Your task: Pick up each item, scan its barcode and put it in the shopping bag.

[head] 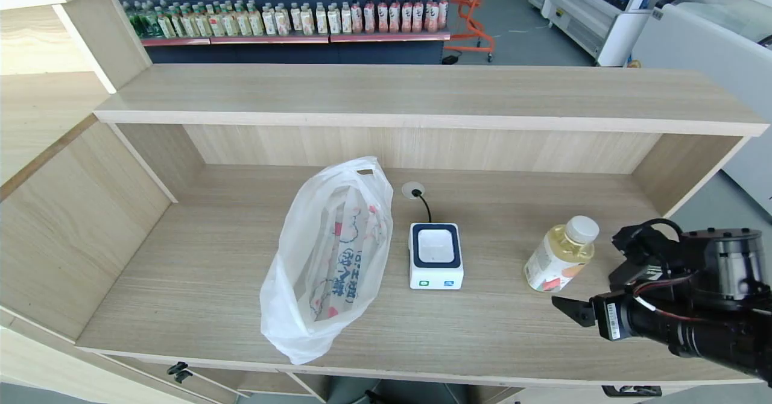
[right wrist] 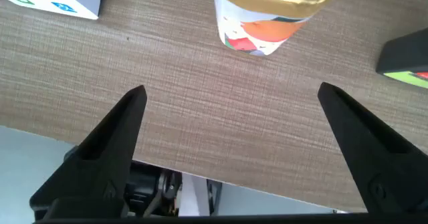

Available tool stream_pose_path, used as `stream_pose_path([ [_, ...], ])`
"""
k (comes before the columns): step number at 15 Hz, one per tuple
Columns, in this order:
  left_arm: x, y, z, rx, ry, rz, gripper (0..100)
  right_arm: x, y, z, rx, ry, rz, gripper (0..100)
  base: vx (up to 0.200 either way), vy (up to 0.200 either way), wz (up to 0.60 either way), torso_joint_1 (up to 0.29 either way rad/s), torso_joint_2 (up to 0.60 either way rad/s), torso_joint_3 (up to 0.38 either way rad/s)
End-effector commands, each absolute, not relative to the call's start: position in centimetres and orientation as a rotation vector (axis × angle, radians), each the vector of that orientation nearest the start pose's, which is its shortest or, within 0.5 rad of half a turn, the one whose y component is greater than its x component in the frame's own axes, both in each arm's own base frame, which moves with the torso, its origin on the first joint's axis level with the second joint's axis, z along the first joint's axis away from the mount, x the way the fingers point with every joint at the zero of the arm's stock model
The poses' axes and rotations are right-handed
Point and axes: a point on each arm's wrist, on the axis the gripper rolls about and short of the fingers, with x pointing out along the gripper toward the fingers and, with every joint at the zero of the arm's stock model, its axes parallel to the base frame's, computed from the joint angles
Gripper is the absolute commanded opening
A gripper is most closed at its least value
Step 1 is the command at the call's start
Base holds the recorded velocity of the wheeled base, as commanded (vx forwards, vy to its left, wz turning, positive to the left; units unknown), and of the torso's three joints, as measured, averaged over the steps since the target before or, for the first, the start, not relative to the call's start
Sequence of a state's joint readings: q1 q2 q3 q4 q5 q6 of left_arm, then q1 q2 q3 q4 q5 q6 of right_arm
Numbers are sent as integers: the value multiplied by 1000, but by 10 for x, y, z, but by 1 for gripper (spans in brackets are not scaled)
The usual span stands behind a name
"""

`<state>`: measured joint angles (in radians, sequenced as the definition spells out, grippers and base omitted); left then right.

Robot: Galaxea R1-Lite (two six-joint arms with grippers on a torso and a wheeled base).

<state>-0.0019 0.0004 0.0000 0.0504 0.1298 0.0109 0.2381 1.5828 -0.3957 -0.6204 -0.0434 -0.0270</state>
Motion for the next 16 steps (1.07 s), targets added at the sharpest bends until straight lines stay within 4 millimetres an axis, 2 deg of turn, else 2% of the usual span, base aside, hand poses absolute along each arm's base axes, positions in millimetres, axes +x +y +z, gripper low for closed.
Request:
stream_pose_path([
  [1, -23, 3, 70, 14, 51, 129, 100, 239, 63, 81, -129, 610, 197, 100, 0, 0, 0, 0, 0, 0],
  [6, -23, 3, 70, 14, 51, 129, 100, 266, 71, 66, -114, 494, 184, 100, 0, 0, 0, 0, 0, 0],
  [10, -23, 3, 70, 14, 51, 129, 100, 280, 80, 69, -135, 391, 204, 100, 0, 0, 0, 0, 0, 0],
  [16, -23, 3, 70, 14, 51, 129, 100, 288, 80, 68, -191, 322, 183, 100, 0, 0, 0, 0, 0, 0],
])
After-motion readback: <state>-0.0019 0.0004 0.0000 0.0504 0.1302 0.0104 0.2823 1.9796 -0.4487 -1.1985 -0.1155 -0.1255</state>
